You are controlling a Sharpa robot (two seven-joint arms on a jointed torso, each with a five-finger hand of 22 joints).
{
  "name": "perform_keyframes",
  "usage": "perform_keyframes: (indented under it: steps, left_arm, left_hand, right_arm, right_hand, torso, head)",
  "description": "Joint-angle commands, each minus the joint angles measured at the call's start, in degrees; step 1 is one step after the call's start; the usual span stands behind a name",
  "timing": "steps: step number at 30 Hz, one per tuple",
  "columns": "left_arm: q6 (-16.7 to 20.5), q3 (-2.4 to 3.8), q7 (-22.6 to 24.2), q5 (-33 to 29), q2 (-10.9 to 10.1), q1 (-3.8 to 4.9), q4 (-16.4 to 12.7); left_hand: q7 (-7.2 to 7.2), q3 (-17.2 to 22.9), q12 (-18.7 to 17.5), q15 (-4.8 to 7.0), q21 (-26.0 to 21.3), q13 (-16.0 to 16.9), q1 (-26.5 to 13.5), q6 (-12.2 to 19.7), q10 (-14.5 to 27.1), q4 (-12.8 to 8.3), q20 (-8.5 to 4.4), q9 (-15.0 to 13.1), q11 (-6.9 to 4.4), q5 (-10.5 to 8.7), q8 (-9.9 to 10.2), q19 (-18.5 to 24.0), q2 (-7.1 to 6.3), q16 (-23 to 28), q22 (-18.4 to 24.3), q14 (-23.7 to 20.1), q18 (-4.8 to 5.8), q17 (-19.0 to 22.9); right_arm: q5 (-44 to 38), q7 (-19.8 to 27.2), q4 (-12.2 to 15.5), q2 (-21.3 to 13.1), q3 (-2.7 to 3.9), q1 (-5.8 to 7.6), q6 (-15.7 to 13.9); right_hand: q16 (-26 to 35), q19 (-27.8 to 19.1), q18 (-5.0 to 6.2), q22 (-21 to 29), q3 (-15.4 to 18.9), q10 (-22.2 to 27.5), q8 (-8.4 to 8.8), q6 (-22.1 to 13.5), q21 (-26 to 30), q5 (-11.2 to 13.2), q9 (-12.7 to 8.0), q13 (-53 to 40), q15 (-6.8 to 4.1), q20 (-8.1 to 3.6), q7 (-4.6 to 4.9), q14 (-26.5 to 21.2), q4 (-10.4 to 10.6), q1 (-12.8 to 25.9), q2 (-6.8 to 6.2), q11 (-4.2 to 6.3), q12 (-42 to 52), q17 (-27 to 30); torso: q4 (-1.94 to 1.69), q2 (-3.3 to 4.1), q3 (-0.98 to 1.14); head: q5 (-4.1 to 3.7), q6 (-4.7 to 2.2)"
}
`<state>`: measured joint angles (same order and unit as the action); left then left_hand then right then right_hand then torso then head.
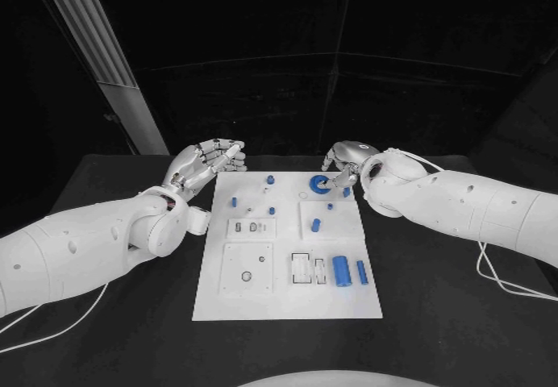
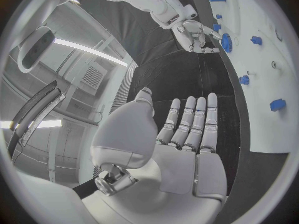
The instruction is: Assemble the parts on the task board
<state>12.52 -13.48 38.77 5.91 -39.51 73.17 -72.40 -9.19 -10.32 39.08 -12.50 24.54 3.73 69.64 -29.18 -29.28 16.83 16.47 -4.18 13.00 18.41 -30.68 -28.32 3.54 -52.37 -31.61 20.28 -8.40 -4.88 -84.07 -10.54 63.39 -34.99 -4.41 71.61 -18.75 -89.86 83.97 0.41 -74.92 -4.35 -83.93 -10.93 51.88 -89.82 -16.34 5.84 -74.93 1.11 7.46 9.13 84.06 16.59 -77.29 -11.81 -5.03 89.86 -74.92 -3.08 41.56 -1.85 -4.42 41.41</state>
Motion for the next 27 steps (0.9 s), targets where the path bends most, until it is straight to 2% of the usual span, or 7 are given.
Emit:
perform_keyframes:
  steps: [1,6,9,13,21,27]
  left_arm:
    - [-0.33,0.04,8.62,0.2,-0.01,0.07,-0.09]
    - [-0.31,0.04,8.6,0.2,-0.03,0.07,-0.09]
    - [-0.29,0.04,8.59,0.2,-0.03,0.07,-0.08]
    - [-0.28,0.04,8.58,0.2,-0.12,0.07,-0.12]
    - [-0.39,0.04,8.56,0.2,-0.16,0.08,-0.11]
    - [-0.42,0.04,8.52,0.2,-0.12,0.08,-0.07]
  left_hand:
    - [-6.24,-0.07,0.24,0.09,-0.17,-0.06,0.17,0.32,0.26,-0.07,0.03,-0.05,0.06,0.2,0.33,0.42,0.67,-0.32,0.08,-0.51,0.48,0.07]
    - [-6.24,-0.04,0.27,0.09,-0.15,-0.06,0.22,0.3,0.27,-0.08,0.03,-0.06,0.06,0.2,0.33,0.39,0.74,-0.35,0.08,-0.52,0.47,0.07]
    - [-6.24,-0.04,0.27,0.09,-0.15,-0.06,0.22,0.3,0.27,-0.08,0.03,-0.06,0.06,0.2,0.33,0.39,0.74,-0.35,0.08,-0.52,0.47,0.07]
    - [-6.24,-0.04,0.27,0.09,-0.15,-0.06,0.22,0.3,0.27,-0.08,0.03,-0.06,0.06,0.2,0.33,0.39,0.74,-0.35,0.08,-0.52,0.47,0.07]
    - [-6.24,-0.04,0.27,0.09,-0.15,-0.06,0.22,0.3,0.27,-0.08,0.03,-0.06,0.06,0.2,0.33,0.39,0.74,-0.35,0.08,-0.52,0.47,0.07]
    - [-6.24,-0.02,0.31,0.09,-0.13,-0.06,0.27,0.29,0.29,-0.08,0.03,-0.07,0.06,0.2,0.33,0.34,0.86,-0.39,0.08,-0.56,0.47,0.08]
  right_arm:
    - [-0.69,-1.17,-0.12,0.18,0.02,0.06,2.43]
    - [-0.82,-1.44,-0.26,0.51,0.02,0.02,2.93]
    - [-0.86,-1.48,-0.21,0.63,0.02,0.01,3.03]
    - [-0.88,-1.41,-0.19,0.81,0.02,0.0,3.15]
    - [-0.89,-1.41,-0.22,1.12,0.02,-0.01,3.57]
    - [-0.89,-1.4,-0.43,1.36,0.03,-0.01,4.08]
  right_hand:
    - [-0.14,6.03,-0.41,-15.08,-0.42,-6.07,0.25,-0.19,-0.18,0.45,0.05,-15.07,0.19,0.17,0.0,5.94,-0.1,-1.29,0.26,-0.46,0.14,-15.08]
    - [-0.14,6.03,-0.41,-15.08,-0.79,-6.07,0.27,0.3,-0.18,0.89,0.16,-15.07,0.27,0.22,0.1,5.94,-0.18,-2.45,0.66,-0.57,0.14,-15.08]
    - [-0.14,6.03,-0.41,-15.08,-1.11,-6.07,0.21,0.75,-0.18,1.05,0.27,-15.07,0.26,0.24,0.06,5.94,-0.27,-3.19,1.0,-0.53,0.14,-15.08]
    - [-0.14,6.03,-0.41,-15.08,-1.6,-6.07,0.12,1.44,-0.18,1.12,0.44,-15.07,0.27,0.25,0.09,5.94,-0.5,-4.33,1.44,-0.56,0.14,-15.08]
    - [-0.14,6.03,-0.41,-15.08,-2.72,-6.07,-0.06,2.83,-0.18,1.05,0.72,-15.07,0.1,0.15,-0.29,5.94,-0.79,-5.51,2.77,-0.26,0.14,-15.08]
    - [-0.14,6.03,-0.41,-15.08,-2.91,-6.07,-0.11,3.27,-0.18,1.15,0.78,-15.07,0.01,0.08,-0.45,5.94,-0.84,-5.51,3.07,-0.14,0.14,-15.08]
  torso:
    - [-0.06,0.03,-0.02]
    - [0.09,0.0,0.03]
    - [-0.04,0.02,0.04]
    - [0.01,0.03,0.02]
    - [-0.04,0.03,0.01]
    - [0.04,0.01,0.03]
  head:
    - [-0.42,0.04]
    - [-0.45,0.05]
    - [-0.49,0.09]
    - [-0.65,0.12]
    - [-0.51,0.32]
    - [-0.38,0.5]
